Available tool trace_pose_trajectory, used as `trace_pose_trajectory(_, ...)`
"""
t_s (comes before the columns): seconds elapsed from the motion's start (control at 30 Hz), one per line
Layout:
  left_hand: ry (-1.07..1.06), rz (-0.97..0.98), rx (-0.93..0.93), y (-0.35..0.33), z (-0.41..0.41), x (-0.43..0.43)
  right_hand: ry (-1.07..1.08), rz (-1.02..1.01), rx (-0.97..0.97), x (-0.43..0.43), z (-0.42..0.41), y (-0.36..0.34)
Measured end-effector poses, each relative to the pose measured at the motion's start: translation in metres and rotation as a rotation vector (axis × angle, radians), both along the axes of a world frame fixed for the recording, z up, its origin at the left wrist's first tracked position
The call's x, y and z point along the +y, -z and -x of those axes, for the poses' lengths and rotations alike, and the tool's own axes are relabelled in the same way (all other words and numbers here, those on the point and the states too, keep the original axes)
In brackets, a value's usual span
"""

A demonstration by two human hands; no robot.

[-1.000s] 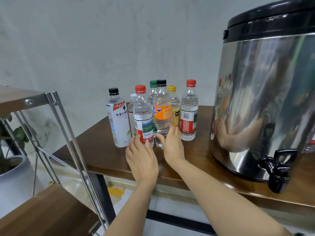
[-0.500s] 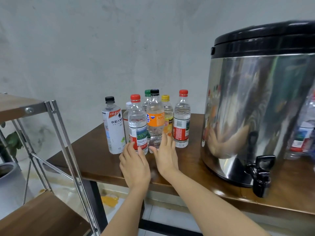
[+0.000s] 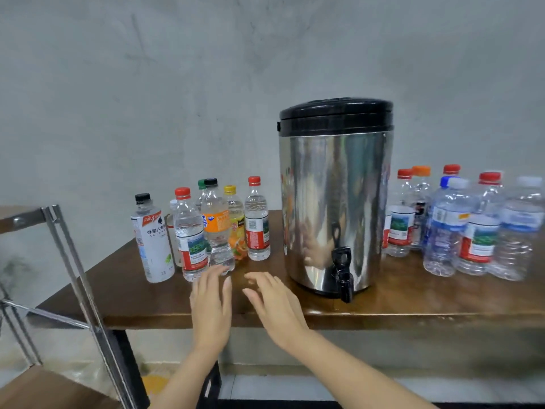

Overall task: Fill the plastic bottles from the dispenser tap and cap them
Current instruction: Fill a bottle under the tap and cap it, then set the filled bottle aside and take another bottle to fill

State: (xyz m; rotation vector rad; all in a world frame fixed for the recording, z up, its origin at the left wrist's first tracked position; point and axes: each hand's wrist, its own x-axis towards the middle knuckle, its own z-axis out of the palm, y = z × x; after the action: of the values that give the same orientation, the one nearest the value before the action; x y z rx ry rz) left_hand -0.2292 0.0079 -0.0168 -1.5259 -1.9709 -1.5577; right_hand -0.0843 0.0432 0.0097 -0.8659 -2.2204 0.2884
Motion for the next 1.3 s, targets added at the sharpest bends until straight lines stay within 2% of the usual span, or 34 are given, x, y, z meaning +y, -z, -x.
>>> trace_pose_trajectory(0.17, 0.266, -0.181, 0.051, -0.02, -0.067, -0.028, -0.064, -0.167, 0.1, -0.036, -0.071, -0.003)
trace_pose_trajectory(0.33, 0.428, -0.311, 0.05, -0.042, -0.141, -0.034, 0.058, -0.21, 0.297, -0.042, -0.154, -0.002)
trace_pose_trajectory(0.43, 0.555, -0.317, 0.06, -0.046, -0.193, -0.022, 0.175, -0.207, 0.307, -0.028, -0.206, -0.003)
trace_pose_trajectory(0.57, 0.658, -0.203, 0.125, -0.038, -0.253, 0.012, 0.351, -0.199, 0.296, 0.0, -0.268, -0.011)
trace_pose_trajectory(0.73, 0.576, 0.003, 0.281, -0.021, -0.299, 0.075, 0.497, -0.188, 0.19, 0.039, -0.319, -0.034)
trace_pose_trajectory(0.9, 0.43, 0.195, 0.52, -0.004, -0.309, 0.126, 0.577, -0.191, 0.039, 0.08, -0.34, -0.071)
trace_pose_trajectory(1.03, 0.342, 0.175, 0.616, 0.006, -0.308, 0.134, 0.617, -0.229, -0.069, 0.114, -0.34, -0.098)
trace_pose_trajectory(1.17, 0.295, 0.081, 0.618, 0.008, -0.312, 0.133, 0.633, -0.204, -0.136, 0.147, -0.332, -0.12)
trace_pose_trajectory(1.3, 0.246, 0.076, 0.666, 0.01, -0.315, 0.136, 0.662, -0.185, -0.208, 0.166, -0.326, -0.122)
